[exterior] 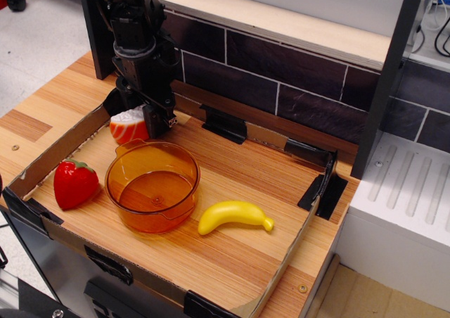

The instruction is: Put sushi in pot

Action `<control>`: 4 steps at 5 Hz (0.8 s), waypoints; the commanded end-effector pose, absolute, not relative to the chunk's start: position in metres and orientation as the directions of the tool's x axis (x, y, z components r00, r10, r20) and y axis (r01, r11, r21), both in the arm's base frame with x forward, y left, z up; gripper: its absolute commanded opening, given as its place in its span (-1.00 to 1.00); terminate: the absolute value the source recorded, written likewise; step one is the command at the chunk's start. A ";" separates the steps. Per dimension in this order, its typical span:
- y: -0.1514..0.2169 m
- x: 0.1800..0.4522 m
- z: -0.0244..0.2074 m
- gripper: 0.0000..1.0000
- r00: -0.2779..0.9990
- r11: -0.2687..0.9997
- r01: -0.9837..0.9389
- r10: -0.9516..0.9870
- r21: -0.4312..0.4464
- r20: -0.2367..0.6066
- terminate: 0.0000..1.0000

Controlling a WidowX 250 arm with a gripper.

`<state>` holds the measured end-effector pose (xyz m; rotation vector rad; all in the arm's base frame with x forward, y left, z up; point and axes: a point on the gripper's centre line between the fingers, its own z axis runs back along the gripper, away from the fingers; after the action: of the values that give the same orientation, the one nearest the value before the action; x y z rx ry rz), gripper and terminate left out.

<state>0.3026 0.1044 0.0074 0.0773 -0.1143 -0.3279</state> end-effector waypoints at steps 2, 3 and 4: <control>0.067 0.283 0.106 -1.00 0.892 0.928 0.346 -0.372 0.141 0.258 -1.00; 0.048 0.262 0.098 -1.00 0.881 0.900 0.429 -0.437 0.080 0.180 -1.00; 0.042 0.244 0.077 -1.00 0.863 0.871 0.488 -0.492 0.063 0.114 -1.00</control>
<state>0.2439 0.0335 0.0642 0.0154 -0.0899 -0.5153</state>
